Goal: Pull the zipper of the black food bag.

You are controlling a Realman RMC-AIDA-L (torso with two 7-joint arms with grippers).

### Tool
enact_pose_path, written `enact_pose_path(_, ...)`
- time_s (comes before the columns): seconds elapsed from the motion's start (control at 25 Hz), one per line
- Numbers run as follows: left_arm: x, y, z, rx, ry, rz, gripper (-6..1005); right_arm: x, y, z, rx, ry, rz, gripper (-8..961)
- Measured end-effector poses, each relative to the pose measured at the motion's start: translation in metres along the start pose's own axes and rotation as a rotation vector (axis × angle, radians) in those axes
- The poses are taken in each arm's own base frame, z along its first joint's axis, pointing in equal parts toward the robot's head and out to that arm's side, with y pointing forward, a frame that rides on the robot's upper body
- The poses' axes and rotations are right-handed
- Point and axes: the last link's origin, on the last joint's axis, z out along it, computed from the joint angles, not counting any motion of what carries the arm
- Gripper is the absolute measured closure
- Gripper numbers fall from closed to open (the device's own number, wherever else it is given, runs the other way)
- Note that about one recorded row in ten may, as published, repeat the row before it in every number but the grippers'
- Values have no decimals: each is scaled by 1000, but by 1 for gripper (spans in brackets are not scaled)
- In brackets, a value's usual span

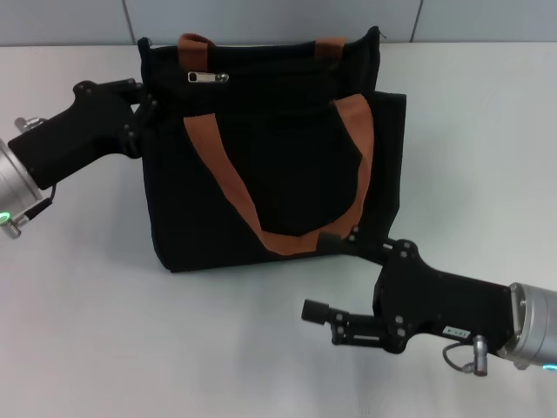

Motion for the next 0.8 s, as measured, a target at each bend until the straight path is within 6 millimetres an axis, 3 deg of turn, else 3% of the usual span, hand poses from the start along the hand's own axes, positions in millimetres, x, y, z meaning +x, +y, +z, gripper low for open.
enact_pose_path(0.32, 8, 6, 11, -51, 42, -14, 970, -9, -1, -1, 7, -60, -6, 118)
enact_pose_path(0.8, 11, 21, 18, -114, 115, -63, 960, -20, -8, -6, 81, -159, -1, 353)
